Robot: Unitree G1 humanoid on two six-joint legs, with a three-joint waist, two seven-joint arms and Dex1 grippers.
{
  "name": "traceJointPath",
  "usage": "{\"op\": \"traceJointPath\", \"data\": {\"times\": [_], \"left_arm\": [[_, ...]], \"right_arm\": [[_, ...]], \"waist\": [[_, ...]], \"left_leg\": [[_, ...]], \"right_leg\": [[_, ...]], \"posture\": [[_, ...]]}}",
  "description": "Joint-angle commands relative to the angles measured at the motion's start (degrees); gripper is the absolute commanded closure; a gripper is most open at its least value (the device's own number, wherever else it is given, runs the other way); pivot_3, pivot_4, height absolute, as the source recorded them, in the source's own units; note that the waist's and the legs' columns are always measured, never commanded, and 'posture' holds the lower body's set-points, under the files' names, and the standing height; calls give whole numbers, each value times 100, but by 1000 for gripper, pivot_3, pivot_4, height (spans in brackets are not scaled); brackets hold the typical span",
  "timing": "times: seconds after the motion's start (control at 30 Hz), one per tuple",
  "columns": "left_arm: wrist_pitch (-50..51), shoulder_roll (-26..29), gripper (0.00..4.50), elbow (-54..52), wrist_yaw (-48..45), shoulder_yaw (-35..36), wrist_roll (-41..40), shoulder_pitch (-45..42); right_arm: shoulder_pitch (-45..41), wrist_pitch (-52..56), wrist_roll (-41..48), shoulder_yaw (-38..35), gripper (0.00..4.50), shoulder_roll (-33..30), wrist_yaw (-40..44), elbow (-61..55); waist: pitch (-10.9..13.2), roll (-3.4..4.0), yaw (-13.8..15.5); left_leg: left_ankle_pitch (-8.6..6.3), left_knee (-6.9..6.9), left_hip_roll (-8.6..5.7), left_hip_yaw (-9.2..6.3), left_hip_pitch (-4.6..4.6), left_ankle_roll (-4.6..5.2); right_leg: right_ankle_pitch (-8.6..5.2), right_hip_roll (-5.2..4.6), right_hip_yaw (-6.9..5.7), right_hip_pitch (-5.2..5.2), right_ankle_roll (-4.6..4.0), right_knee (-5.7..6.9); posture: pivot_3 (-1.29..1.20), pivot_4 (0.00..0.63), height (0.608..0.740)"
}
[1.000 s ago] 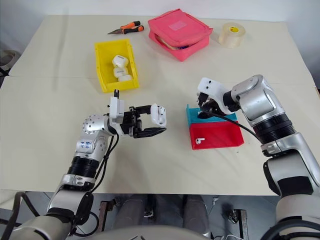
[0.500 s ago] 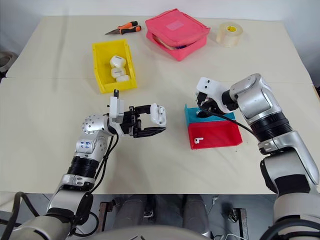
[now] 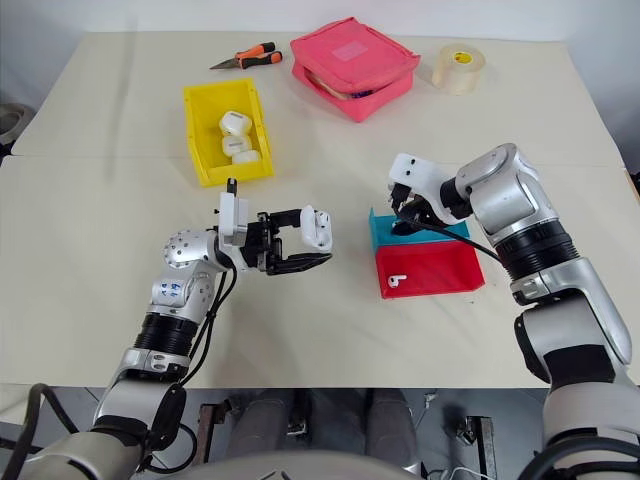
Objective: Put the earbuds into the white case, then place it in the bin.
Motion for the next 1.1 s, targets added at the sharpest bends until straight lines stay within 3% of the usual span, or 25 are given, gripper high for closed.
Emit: {"op": "traceJointPath", "data": {"times": [0.03, 0.1, 0.17, 0.33, 0.47, 0.7, 0.93, 1.1], "left_arm": [[-38, 9, 1721, -227, 18, 6, -85, 33], [-39, 8, 1721, -229, 17, 4, -88, 37], [-39, 3, 1721, -228, 18, 2, -89, 37], [-36, -4, 1721, -215, 1, -11, -89, 26], [19, -8, 1721, -189, -131, -90, -103, 13], [191, -123, 1721, 16, -442, -245, -151, -128], [270, -233, 1721, 348, -810, -396, -116, -450], [274, -324, 1721, 448, -998, -479, -104, -603]], "right_arm": [[-139, -70, -70, -78, 3017, 9, 76, 0], [-121, -43, -75, -96, 3327, 18, 96, -49], [-86, -18, -52, -134, 3952, 1, 114, -163], [24, 173, 129, -457, 3952, -84, -6, -618], [443, 535, 664, -1397, 3952, -108, -415, -1528], [2114, 1196, 2382, -3596, 3952, 337, -1116, -3852], [3183, 2146, 4113, -4737, 3952, 1116, -2173, -5736], [3691, 2680, 5573, -5157, 3952, 1640, -3098, -6613]], "waist": [[0, 0, -1], [0, 0, -4], [0, 0, -2], [0, 0, -3], [0, 0, 19], [0, 0, 62], [0, 0, 115], [0, 0, 127]], "left_leg": [[0, 0, 0, 0, 0, 0], [0, 0, 0, 0, 0, 0], [0, 0, 0, 0, 0, 0], [0, 0, 0, 0, 0, 0], [0, 0, -1, -3, -1, 0], [0, 0, -3, -4, -1, 0], [1, 2, 0, -4, 2, -1], [1, 1, -2, -3, 4, -1]], "right_leg": [[0, 0, 0, 0, 0, 0], [0, 0, 0, 0, 0, 0], [0, 0, 0, 0, 0, 0], [0, 0, 0, -1, 0, 1], [0, -1, -1, 0, 0, 1], [0, -1, -4, 3, 0, 0], [0, 1, 0, 1, 0, 6], [0, 0, 5, 1, 0, 6]], "posture": [[0, 150, 740], [0, 150, 740], [0, 150, 740], [0, 150, 740], [0, 150, 740], [0, 150, 740], [0, 150, 740], [0, 150, 740]]}}
